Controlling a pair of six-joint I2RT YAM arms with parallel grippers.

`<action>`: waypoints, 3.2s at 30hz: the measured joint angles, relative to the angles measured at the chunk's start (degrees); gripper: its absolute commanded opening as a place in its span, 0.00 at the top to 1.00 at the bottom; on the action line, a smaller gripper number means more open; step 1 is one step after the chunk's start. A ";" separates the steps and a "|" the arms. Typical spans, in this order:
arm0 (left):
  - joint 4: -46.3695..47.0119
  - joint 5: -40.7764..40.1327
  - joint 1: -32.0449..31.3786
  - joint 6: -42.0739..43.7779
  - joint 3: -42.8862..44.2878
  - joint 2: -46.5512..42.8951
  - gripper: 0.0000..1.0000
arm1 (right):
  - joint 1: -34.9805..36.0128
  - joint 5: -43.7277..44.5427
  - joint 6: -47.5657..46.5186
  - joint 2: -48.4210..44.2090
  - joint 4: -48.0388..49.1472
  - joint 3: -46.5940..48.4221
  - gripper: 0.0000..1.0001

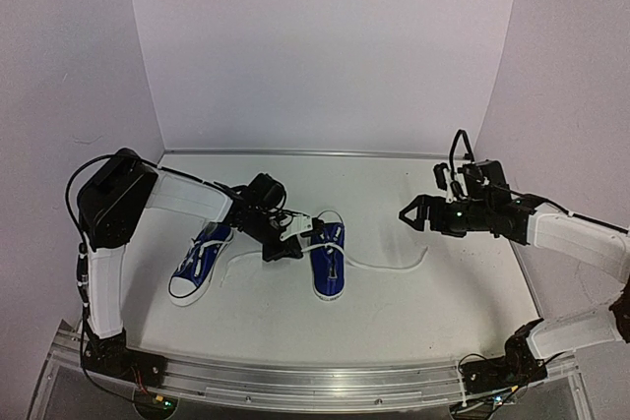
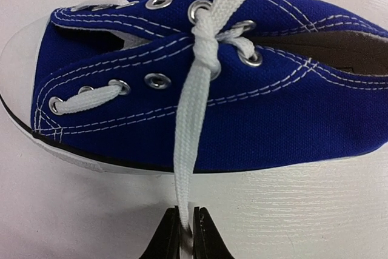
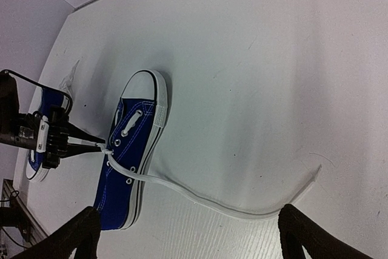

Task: Tie the shoes

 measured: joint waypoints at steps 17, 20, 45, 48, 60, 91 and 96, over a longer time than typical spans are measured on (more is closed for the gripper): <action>6.70 4.07 -1.70 -5.70 -0.46 -5.25 1.00 | 0.31 -9.68 0.89 11.25 3.59 4.09 0.50; 9.11 5.15 -2.63 -6.74 -0.46 -5.64 1.00 | 1.86 -11.56 1.26 14.54 5.39 6.27 0.49; 14.54 7.64 -3.79 -8.87 -1.33 -5.64 0.99 | 12.02 -19.45 6.95 32.62 15.94 16.17 0.63; 14.74 7.68 -3.79 -8.85 -1.33 -5.64 0.99 | 12.39 -20.15 7.09 33.62 16.48 16.57 0.63; 14.53 7.57 -3.72 -8.38 -1.64 -5.64 0.92 | 12.70 -21.81 7.40 35.56 18.20 18.14 1.00; 14.18 7.64 -2.15 -8.09 -3.61 -5.64 1.00 | 12.98 -21.01 7.78 35.54 18.53 18.14 0.65; 14.57 7.73 -2.27 -8.75 -3.61 -5.64 1.00 | 13.00 -21.18 7.80 35.54 18.53 18.14 0.68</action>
